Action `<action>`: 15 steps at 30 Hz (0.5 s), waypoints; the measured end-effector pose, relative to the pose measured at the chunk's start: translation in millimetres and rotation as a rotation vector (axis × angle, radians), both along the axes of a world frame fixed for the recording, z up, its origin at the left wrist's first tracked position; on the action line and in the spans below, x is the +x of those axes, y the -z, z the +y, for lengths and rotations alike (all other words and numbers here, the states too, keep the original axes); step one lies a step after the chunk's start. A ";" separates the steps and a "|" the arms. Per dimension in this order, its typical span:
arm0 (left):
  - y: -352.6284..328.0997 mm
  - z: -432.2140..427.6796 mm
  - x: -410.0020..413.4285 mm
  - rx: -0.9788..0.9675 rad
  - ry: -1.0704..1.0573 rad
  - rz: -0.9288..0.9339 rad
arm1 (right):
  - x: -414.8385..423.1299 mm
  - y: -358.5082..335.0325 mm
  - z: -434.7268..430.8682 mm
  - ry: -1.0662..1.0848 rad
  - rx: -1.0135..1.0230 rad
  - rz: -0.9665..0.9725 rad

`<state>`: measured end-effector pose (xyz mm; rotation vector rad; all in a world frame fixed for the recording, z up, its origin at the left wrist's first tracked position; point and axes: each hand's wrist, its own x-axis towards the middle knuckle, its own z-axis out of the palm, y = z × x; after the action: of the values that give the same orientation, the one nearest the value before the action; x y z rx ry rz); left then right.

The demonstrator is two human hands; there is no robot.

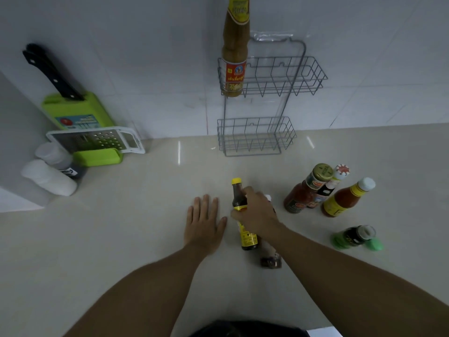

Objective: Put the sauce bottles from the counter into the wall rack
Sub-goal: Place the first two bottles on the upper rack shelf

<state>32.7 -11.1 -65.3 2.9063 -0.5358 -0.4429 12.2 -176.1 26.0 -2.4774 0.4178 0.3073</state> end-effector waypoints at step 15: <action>-176.3 -54.2 141.2 -0.838 -0.124 0.095 | 130.4 -196.1 -59.0 0.132 0.281 -0.865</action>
<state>173.9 -65.3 111.0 2.0875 -0.3928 -0.2488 142.6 -235.1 222.1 -2.0453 0.1457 -0.6955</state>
